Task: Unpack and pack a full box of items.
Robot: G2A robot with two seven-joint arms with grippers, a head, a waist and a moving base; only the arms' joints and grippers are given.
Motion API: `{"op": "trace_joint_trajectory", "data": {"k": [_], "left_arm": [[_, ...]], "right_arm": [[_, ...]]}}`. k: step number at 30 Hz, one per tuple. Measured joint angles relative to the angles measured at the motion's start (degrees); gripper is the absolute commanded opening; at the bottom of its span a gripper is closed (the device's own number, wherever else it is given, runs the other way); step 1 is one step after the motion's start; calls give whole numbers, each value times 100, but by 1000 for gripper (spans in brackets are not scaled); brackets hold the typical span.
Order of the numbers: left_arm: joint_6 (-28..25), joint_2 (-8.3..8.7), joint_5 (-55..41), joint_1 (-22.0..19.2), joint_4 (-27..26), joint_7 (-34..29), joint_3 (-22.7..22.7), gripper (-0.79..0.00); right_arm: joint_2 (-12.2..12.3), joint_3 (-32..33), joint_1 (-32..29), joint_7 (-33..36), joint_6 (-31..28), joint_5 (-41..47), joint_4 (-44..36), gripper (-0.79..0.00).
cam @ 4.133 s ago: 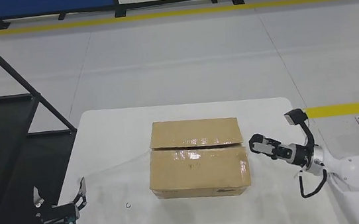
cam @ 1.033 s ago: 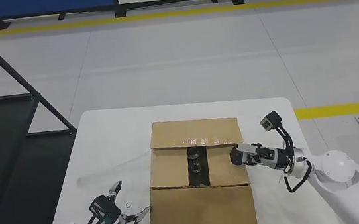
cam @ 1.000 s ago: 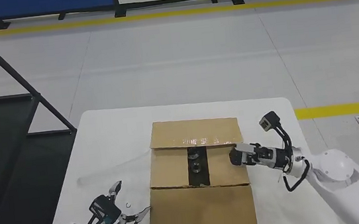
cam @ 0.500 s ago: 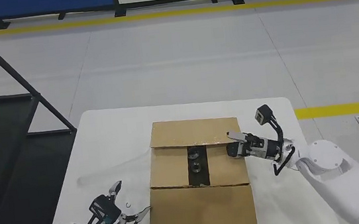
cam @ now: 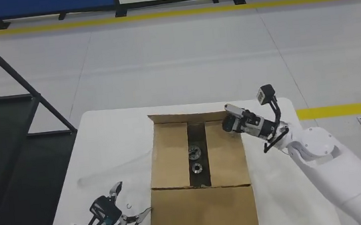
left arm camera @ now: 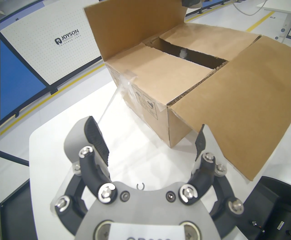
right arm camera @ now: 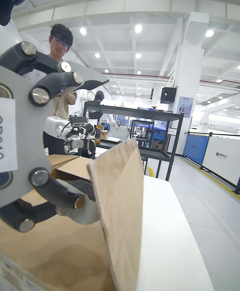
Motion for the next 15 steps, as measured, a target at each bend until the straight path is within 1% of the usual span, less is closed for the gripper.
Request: {"op": "trace_joint_trajectory", "data": {"k": [3, 8, 11, 15], "left_arm": [[0, 0, 0, 0, 0, 0, 0, 0], [0, 0, 0, 0, 0, 0, 0, 0], [0, 0, 0, 0, 0, 0, 0, 0], [0, 0, 0, 0, 0, 0, 0, 0]], "right_arm": [[-159, -209, 300, -307, -52, -85, 392, 0], [-445, -598, 773, -1068, -1, -514, 1027, 0], [-596, -775, 954, -1182, -100, -616, 1352, 0], [-623, -801, 983, -1140, -162, -630, 1434, 0]]}}
